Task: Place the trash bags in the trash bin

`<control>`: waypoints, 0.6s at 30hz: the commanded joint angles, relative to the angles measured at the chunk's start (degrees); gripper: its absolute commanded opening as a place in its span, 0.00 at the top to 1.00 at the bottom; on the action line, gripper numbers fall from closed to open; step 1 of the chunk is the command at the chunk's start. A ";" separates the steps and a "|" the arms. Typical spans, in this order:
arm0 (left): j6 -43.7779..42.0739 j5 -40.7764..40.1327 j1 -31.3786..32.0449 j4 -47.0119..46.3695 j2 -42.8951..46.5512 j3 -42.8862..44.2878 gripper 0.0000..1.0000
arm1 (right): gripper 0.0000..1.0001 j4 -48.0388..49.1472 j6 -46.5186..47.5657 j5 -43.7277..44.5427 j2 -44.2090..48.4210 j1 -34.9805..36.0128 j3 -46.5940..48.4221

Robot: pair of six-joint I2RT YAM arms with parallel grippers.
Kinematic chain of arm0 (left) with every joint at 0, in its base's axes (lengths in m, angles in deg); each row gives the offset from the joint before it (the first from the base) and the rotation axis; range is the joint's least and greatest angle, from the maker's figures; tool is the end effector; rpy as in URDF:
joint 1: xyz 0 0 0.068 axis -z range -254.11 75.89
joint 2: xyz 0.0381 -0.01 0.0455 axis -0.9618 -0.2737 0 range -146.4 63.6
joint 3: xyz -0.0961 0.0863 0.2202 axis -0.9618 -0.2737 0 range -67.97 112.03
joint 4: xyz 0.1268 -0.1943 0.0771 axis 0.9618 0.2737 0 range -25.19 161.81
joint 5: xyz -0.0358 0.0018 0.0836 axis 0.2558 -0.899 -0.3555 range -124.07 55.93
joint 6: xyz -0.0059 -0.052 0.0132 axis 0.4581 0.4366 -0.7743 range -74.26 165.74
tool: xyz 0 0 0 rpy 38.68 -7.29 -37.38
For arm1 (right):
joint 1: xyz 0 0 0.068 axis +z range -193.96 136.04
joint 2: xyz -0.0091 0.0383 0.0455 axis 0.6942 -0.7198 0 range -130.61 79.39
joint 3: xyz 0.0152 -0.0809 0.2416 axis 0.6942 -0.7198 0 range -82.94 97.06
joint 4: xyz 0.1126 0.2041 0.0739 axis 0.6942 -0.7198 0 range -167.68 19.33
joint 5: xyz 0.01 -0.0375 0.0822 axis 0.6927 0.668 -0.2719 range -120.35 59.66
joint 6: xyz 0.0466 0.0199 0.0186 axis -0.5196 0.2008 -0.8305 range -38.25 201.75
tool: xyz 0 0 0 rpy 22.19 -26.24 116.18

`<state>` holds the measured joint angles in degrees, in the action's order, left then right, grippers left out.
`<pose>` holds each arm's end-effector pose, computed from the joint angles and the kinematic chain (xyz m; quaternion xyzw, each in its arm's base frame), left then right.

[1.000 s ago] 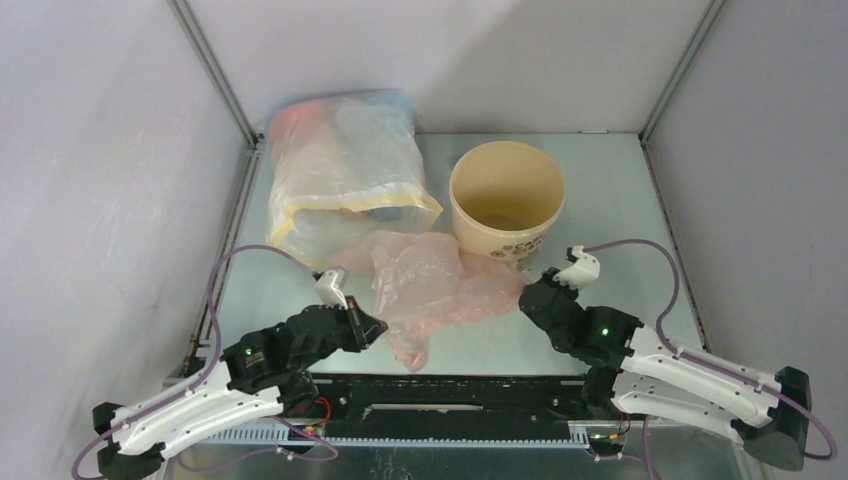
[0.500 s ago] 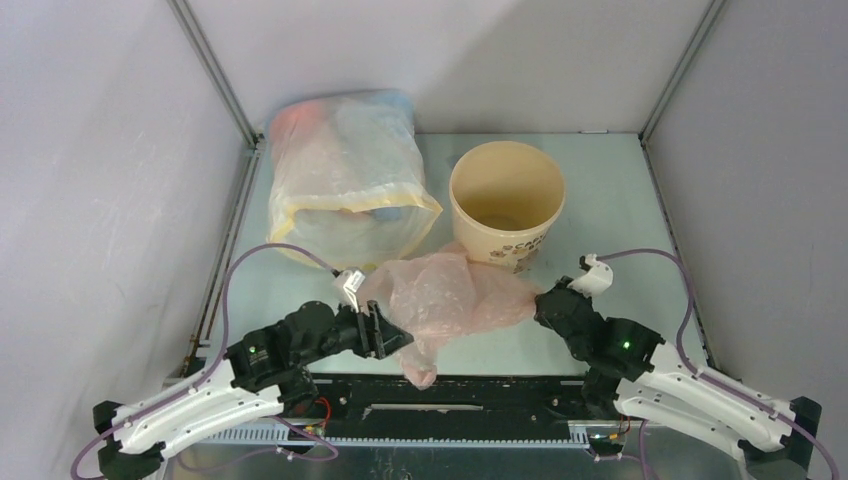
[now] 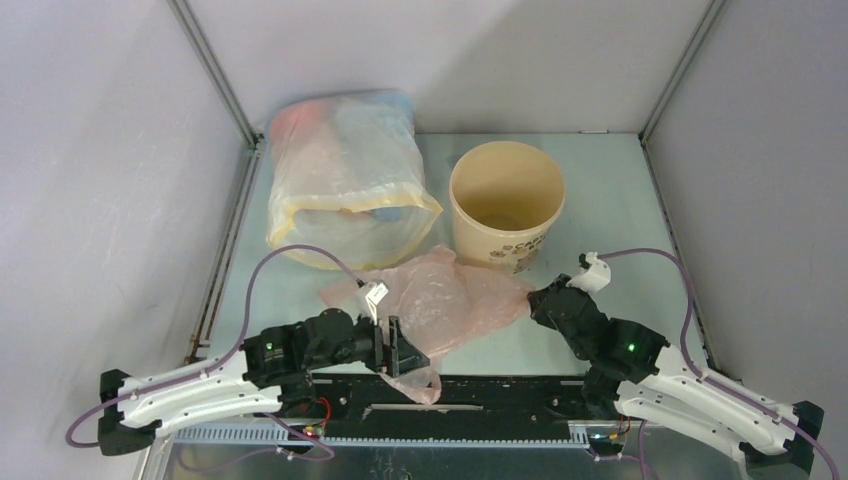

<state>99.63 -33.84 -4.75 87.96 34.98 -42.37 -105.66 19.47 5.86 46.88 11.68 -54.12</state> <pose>0.0465 -0.1239 0.2308 0.1153 0.8410 -0.4659 0.2498 0.0870 0.0898 0.2266 0.1840 0.8475 0.2083 0.4522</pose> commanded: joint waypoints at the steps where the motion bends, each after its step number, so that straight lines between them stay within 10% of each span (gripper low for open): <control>1: 1.34 -6.21 0.86 1.29 -1.16 -0.18 0.26 | 1.00 1.50 0.50 0.79 0.82 0.11 0.29; 9: 0.83 -16.74 0.60 6.33 4.96 0.72 0.99 | 1.00 -4.12 0.37 3.41 4.17 0.00 0.27; 18: 0.50 -22.47 -0.96 17.29 10.37 4.13 1.00 | 1.00 -11.16 -5.11 7.89 7.77 -0.26 0.27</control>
<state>100.83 -51.82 -4.62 98.87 42.87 -40.75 -111.19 16.17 6.80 53.65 12.11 -54.12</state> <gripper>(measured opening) 0.004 0.007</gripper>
